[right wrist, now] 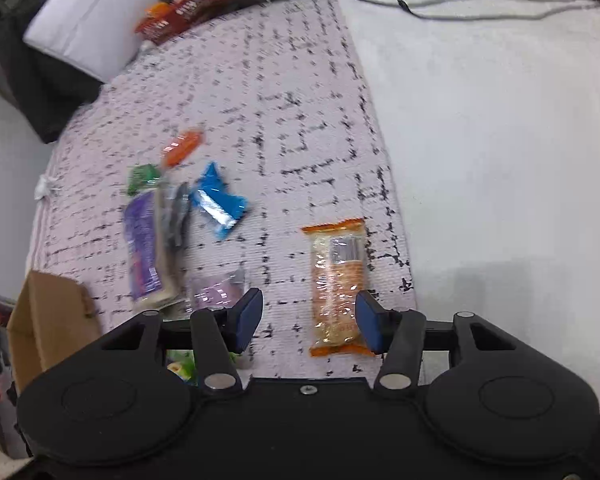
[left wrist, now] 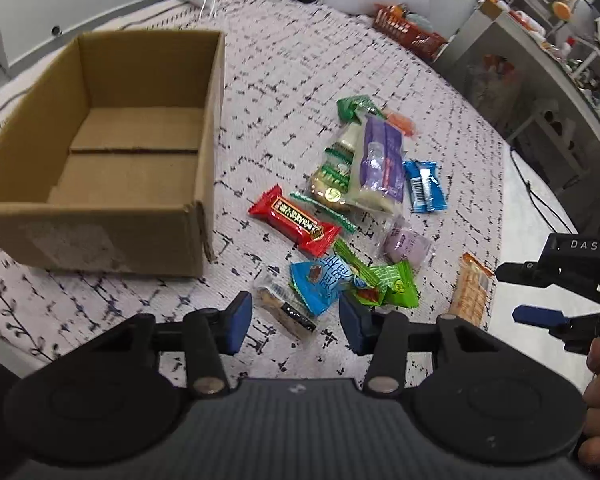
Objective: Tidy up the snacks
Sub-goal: 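Grasp the orange-wrapped pastry with the right tool while the left tool grasps the clear packet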
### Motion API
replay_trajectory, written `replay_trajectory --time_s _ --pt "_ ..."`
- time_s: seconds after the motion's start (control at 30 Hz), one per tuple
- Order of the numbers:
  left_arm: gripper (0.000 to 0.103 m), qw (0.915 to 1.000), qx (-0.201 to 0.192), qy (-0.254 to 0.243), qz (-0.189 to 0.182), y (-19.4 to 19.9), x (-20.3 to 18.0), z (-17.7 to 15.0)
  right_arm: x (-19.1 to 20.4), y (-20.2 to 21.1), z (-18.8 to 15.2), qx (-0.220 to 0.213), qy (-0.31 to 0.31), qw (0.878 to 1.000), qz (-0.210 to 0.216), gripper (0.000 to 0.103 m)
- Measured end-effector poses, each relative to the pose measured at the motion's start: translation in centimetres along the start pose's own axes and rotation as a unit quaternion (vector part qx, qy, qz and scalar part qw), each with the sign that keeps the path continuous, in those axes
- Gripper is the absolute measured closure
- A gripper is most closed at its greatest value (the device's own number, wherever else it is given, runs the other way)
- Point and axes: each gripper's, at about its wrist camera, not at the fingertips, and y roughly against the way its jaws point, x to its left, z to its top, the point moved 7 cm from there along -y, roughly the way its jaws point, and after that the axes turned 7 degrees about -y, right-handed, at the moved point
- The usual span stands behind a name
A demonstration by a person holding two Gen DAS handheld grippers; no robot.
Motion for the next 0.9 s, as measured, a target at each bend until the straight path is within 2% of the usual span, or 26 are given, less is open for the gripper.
replay_trajectory --time_s 0.2,0.43,0.67,0.73,0.77,0.8,0.83,0.9 --pt "0.068 0.9992 0.025 0.030 0.007 -2.7 0.2 -0.4 -0.5 -2.4 0.2 0.018 -0.012 1.000 -0.012 0.053" --pt "0.068 0.9979 0.043 0.044 0.022 -4.7 0.4 -0.7 -0.6 -4.1 0.2 0.038 -0.016 0.999 -0.013 0.052" --pt "0.068 0.9977 0.041 0.030 0.046 -6.0 -0.1 -0.1 -1.0 -5.6 0.4 0.053 -0.023 0.998 -0.017 0.052" --pt "0.068 0.9975 0.041 0.023 0.053 -6.1 -0.3 -0.2 -1.0 -5.8 0.2 0.057 -0.022 0.998 -0.018 0.055" --pt "0.068 0.9974 0.040 0.020 0.056 -6.1 -0.4 -0.2 -1.0 -6.0 0.1 0.061 -0.023 0.998 -0.018 0.064" --pt "0.068 0.9973 0.038 0.018 0.059 -6.1 -0.4 -0.3 -1.1 -6.3 0.0 0.067 -0.023 0.997 -0.020 0.067" --pt "0.070 0.9974 0.036 0.015 0.061 -6.1 -0.5 -0.4 -1.1 -6.4 -0.1 0.071 -0.023 0.997 -0.020 0.068" --pt "0.082 0.9976 0.036 0.013 0.058 -6.1 -0.4 -0.4 -0.9 -6.3 0.0 0.066 -0.020 0.998 -0.014 0.068"
